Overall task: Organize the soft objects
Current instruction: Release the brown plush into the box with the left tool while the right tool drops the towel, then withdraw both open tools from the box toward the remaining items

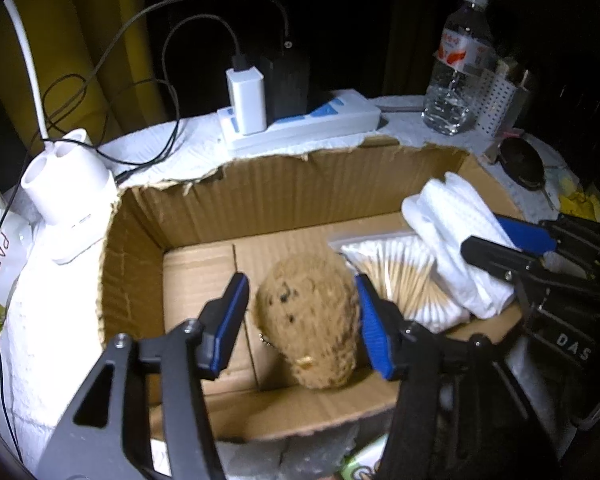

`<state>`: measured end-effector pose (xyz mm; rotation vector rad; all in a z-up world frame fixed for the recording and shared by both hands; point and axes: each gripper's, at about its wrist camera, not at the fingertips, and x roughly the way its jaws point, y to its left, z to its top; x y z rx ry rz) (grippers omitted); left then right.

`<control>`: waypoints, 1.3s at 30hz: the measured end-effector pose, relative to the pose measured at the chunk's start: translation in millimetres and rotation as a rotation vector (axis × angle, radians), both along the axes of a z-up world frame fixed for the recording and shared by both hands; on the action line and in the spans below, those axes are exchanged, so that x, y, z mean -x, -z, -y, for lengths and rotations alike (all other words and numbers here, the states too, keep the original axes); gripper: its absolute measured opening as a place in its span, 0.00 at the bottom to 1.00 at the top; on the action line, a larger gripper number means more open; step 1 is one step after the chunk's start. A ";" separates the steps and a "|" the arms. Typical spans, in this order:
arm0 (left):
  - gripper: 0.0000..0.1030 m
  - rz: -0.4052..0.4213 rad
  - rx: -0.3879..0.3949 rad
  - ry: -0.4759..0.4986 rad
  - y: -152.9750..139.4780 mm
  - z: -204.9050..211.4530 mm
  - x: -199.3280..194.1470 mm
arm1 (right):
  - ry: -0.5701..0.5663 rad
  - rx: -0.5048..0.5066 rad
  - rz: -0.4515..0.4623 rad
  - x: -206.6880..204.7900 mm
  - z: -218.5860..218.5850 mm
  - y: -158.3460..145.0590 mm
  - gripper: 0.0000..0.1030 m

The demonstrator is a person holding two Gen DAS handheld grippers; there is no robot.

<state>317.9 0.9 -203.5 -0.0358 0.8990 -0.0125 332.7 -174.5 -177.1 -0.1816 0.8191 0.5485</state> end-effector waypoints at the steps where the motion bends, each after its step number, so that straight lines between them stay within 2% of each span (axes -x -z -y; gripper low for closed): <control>1: 0.60 0.004 0.004 0.001 -2.0 0.0 1.7 | 0.002 -0.002 0.003 1.7 1.0 -2.1 0.37; 2: 0.68 0.008 0.010 0.002 -4.0 -0.9 3.7 | 0.004 -0.002 0.007 3.7 2.2 -4.4 0.39; 4: 0.71 0.022 0.026 0.000 -9.1 -1.6 8.1 | 0.008 -0.003 0.015 6.9 4.4 -8.2 0.40; 6: 0.71 0.032 0.025 -0.002 -13.4 -1.2 11.6 | 0.015 -0.011 0.027 10.9 7.4 -12.9 0.45; 11: 0.71 0.053 0.035 -0.010 -23.5 -2.4 24.5 | 0.027 -0.029 0.052 21.6 13.8 -25.5 0.47; 39: 0.71 0.186 0.059 -0.005 -72.7 -1.4 118.8 | 0.014 -0.059 0.136 109.5 23.5 -62.3 0.47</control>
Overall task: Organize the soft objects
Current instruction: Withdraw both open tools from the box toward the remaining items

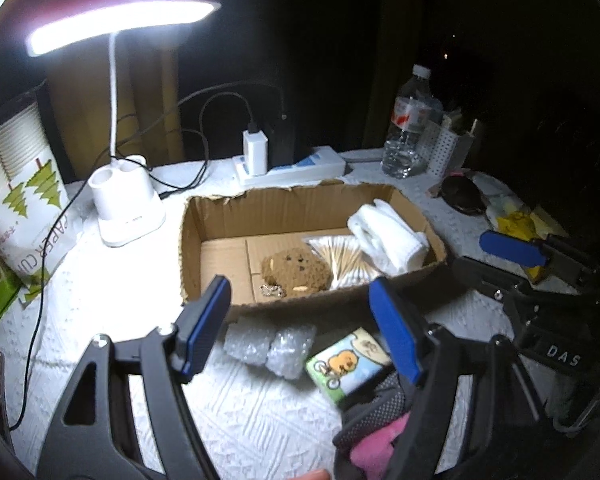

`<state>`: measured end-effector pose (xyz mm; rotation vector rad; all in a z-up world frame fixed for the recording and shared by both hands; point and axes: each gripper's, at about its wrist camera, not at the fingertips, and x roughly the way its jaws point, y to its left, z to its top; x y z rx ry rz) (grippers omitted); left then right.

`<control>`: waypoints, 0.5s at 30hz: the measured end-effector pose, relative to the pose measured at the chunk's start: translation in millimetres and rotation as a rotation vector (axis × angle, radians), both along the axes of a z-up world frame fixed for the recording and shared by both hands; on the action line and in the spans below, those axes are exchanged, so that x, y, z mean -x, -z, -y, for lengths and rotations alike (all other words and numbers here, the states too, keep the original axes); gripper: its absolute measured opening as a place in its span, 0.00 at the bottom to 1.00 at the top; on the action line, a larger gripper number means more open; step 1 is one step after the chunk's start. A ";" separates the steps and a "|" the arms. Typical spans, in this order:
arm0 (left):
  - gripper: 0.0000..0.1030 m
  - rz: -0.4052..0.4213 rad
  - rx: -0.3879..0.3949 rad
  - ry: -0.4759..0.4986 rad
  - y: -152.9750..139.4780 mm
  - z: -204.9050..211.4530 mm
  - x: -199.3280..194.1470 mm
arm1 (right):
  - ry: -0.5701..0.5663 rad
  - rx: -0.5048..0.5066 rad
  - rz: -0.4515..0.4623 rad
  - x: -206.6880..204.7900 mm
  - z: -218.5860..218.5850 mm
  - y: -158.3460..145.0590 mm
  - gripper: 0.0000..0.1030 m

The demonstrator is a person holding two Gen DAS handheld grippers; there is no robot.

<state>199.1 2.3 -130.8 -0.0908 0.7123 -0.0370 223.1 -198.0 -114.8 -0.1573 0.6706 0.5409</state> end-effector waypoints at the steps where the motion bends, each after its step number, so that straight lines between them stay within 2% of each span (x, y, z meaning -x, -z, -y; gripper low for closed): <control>1: 0.71 0.003 0.000 0.000 -0.9 0.1 3.2 | -0.001 0.000 0.003 2.7 -0.1 -0.6 0.47; 15: 0.71 0.042 0.000 0.002 -8.8 -0.2 48.7 | -0.010 -0.009 0.034 46.6 -0.2 -6.8 0.47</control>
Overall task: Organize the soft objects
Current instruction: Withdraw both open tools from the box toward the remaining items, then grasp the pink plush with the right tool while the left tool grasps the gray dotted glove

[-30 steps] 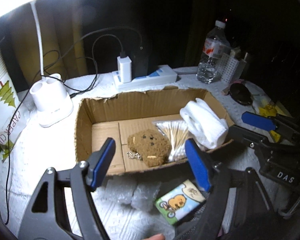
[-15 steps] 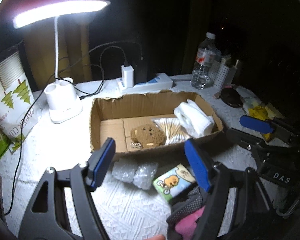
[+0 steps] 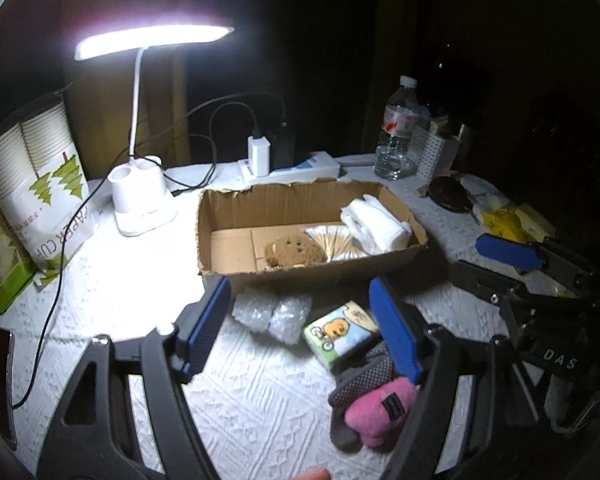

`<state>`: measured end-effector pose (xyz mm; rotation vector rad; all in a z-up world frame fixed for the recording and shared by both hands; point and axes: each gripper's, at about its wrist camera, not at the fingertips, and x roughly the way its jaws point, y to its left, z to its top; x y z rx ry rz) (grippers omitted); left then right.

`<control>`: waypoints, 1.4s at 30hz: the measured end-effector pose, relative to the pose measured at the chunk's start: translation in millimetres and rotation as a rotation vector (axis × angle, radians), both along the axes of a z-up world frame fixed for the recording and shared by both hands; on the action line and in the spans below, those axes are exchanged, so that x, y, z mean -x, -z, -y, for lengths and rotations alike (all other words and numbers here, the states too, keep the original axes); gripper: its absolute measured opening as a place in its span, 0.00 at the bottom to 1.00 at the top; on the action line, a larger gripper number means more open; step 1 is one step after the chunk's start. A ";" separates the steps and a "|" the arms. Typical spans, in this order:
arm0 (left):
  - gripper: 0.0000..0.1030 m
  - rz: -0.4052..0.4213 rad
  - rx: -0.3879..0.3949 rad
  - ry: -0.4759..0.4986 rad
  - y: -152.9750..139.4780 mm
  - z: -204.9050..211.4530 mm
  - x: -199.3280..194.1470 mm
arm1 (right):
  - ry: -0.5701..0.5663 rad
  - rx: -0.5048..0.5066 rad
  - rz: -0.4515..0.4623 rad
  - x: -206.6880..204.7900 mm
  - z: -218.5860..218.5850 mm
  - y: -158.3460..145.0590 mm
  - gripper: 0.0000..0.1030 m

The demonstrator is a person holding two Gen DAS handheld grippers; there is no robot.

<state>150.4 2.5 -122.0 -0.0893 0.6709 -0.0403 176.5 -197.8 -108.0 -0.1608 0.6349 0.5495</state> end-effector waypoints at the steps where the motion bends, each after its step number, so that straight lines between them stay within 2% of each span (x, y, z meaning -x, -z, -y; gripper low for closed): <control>1: 0.71 0.002 0.000 0.001 -0.3 0.2 3.2 | 0.000 0.000 0.001 2.0 -0.1 -0.2 0.47; 10: 0.71 0.026 0.009 0.001 -4.8 -2.9 30.2 | -0.006 0.012 0.014 26.1 -2.2 -1.7 0.48; 19: 0.71 0.014 0.024 -0.014 7.6 -15.0 49.6 | -0.018 0.016 0.004 42.3 -9.1 6.1 0.54; 25: 0.71 -0.005 0.028 -0.026 20.5 -23.9 60.9 | -0.034 0.023 -0.030 49.2 -18.4 23.3 0.56; 30: 0.71 -0.024 0.035 -0.037 31.3 -31.0 65.5 | -0.034 0.027 -0.062 50.2 -23.2 38.6 0.68; 42: 0.71 -0.086 0.052 -0.047 59.8 -39.9 61.4 | -0.056 0.050 -0.161 44.0 -36.7 81.3 0.69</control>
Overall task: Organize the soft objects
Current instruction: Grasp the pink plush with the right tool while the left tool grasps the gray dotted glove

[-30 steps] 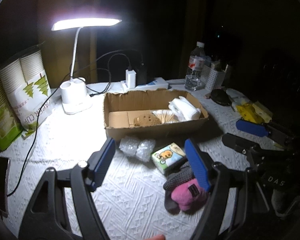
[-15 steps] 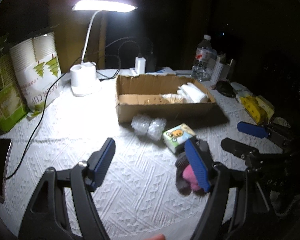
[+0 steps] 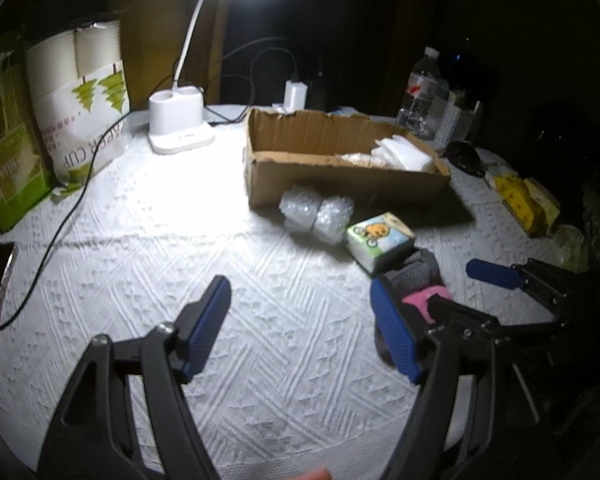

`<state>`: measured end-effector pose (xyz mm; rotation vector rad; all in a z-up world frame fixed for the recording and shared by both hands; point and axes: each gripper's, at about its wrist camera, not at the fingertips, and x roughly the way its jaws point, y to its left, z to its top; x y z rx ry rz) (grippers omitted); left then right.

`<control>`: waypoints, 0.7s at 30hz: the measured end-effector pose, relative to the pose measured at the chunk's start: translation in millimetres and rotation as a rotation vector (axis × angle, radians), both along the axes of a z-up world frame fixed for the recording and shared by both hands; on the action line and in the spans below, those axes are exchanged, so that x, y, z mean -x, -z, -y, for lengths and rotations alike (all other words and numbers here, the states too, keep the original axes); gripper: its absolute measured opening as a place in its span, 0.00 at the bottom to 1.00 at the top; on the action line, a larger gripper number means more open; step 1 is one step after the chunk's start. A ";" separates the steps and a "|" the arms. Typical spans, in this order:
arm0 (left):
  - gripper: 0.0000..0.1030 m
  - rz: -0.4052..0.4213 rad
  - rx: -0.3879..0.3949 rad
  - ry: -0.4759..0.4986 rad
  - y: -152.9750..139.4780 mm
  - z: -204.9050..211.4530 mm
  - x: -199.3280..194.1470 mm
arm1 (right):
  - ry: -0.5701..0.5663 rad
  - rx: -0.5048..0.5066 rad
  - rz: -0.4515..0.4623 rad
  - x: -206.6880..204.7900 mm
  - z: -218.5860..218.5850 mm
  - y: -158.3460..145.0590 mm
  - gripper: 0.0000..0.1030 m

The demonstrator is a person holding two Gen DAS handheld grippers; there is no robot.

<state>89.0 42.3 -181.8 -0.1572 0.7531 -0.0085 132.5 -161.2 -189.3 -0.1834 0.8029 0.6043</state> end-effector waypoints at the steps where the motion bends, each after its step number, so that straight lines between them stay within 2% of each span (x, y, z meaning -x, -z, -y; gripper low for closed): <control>1: 0.71 -0.006 0.001 0.000 2.5 0.1 -0.7 | -0.001 0.001 -0.010 -0.7 -0.8 3.6 0.69; 14: 0.71 -0.058 -0.020 0.008 18.5 9.2 -12.1 | -0.025 -0.006 -0.070 -6.4 -3.5 29.1 0.68; 19: 0.71 -0.073 -0.046 0.009 18.8 18.7 -17.9 | -0.048 -0.036 -0.069 -5.6 3.5 27.4 0.58; 21: 0.71 -0.077 -0.058 0.017 18.3 26.4 -20.9 | -0.054 -0.048 -0.056 -3.2 8.5 23.4 0.50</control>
